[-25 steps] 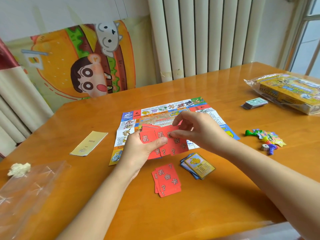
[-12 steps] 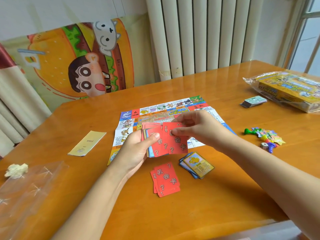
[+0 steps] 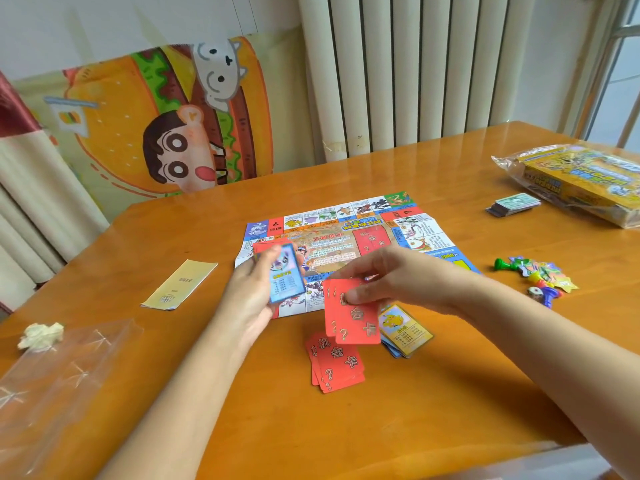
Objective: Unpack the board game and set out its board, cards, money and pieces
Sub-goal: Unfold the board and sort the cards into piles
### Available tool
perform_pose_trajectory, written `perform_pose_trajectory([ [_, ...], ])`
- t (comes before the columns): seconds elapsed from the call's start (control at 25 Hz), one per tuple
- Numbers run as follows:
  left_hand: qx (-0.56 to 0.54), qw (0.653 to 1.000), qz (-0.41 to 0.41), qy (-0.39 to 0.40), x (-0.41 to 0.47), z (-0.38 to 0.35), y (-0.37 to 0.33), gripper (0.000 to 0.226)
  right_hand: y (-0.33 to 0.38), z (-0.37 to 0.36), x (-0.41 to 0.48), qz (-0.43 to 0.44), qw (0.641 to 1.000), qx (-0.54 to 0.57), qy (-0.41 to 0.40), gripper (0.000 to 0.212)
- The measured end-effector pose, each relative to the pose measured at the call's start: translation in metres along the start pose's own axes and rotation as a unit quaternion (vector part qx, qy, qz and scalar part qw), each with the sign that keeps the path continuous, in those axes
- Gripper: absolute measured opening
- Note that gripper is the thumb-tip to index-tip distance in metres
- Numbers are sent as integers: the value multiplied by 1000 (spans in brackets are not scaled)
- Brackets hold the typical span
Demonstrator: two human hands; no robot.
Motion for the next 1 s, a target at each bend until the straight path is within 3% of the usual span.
perform_pose_trajectory([
  [0.12, -89, 994, 56, -30, 8, 11, 1, 41, 1, -12, 1, 12, 998, -64, 14, 30],
  [0.24, -140, 988, 64, -3, 4, 8, 1, 31, -2, -21, 3, 9, 996, -81, 44, 25],
  [0.32, -164, 984, 70, 25, -1, 3, 1, 27, -5, -28, 5, 14, 987, -152, 48, 24],
  [0.44, -164, 984, 68, 37, -5, -1, 0, 25, -9, -38, 10, 45, 934, -354, 3, 27],
  [0.56, -157, 986, 51, 34, -5, -4, -1, 19, -13, -40, 10, 22, 906, -422, -19, 31],
  [0.64, -146, 988, 34, 38, -6, -5, -1, 16, -10, -32, 10, 50, 929, -355, -92, 25],
  [0.76, -126, 989, -6, 81, -11, -9, 0, 20, -4, -12, 12, 77, 970, -129, -193, 40],
  [0.88, -75, 988, -31, 131, -18, -18, 1, 22, -2, -6, 11, 91, 980, -4, -176, 42],
  [1.0, -33, 983, -9, 181, -23, -26, 9, 35, -1, 0, 12, 104, 983, 15, -151, 30],
])
Point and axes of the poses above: each hand's wrist, its own x-axis towards the middle knuckle, its own z-axis out of the back of the hand, y = z × x, the point moved 3 cm from there along x, towards the middle knuckle, and after that the axes turned 4 degrees about y, right-handed, at the moved point
